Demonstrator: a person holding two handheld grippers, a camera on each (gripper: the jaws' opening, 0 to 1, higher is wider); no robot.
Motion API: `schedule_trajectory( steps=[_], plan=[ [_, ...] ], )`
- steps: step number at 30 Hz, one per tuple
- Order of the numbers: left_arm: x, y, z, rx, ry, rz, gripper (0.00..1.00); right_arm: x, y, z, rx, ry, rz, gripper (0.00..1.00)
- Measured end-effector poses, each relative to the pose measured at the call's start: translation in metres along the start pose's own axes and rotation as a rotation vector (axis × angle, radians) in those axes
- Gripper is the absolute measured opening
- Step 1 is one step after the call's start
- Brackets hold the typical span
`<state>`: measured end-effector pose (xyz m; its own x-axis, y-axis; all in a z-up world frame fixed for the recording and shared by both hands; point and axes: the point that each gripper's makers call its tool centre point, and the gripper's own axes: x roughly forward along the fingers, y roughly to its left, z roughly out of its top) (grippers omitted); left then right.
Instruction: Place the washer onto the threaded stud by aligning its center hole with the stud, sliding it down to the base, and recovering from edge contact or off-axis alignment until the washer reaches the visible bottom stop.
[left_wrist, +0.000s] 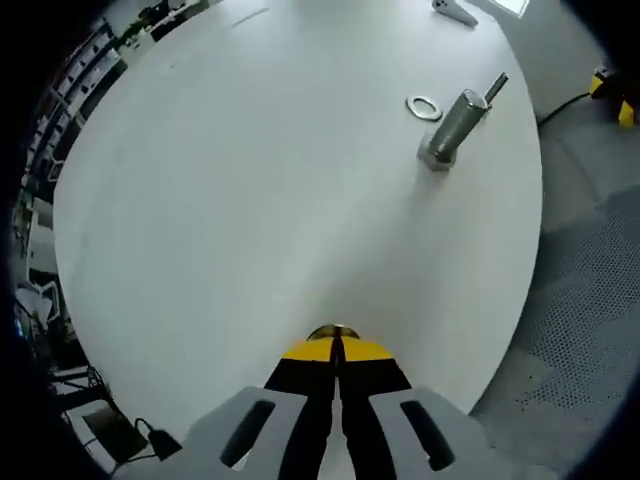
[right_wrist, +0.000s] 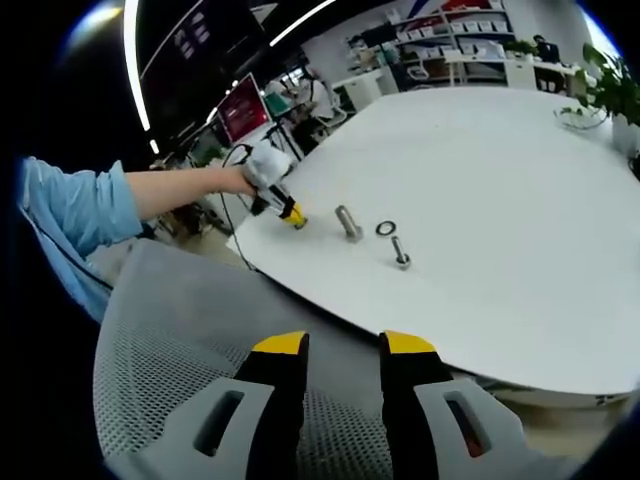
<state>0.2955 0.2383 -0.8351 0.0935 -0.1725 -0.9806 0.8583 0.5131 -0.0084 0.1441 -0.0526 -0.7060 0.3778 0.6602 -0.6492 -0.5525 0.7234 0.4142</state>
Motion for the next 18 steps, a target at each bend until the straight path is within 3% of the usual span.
schedule_trajectory(
  steps=[5,8,9,15,17,18],
  plan=[
    [0.009,-0.017,0.041,0.010,-0.077,-0.016,0.00,0.000,0.000,0.001,0.001,-0.005,-0.001,0.31],
    [0.015,-0.025,0.059,0.096,-0.083,-0.017,0.00,0.000,0.000,0.000,0.003,-0.003,-0.003,0.31],
    [0.017,-0.029,0.066,0.090,-0.087,-0.023,0.00,0.000,0.000,0.001,0.003,-0.004,-0.003,0.31],
    [0.020,-0.042,0.082,0.164,-0.104,-0.057,0.00,0.000,-0.002,0.001,0.008,-0.007,-0.008,0.31],
    [0.020,-0.050,0.088,0.089,-0.143,-0.109,0.01,0.000,-0.002,0.001,0.009,-0.009,-0.009,0.31],
    [0.019,-0.046,0.086,0.110,-0.139,-0.098,0.04,0.000,-0.002,0.001,0.010,-0.010,-0.009,0.31]
  ],
)
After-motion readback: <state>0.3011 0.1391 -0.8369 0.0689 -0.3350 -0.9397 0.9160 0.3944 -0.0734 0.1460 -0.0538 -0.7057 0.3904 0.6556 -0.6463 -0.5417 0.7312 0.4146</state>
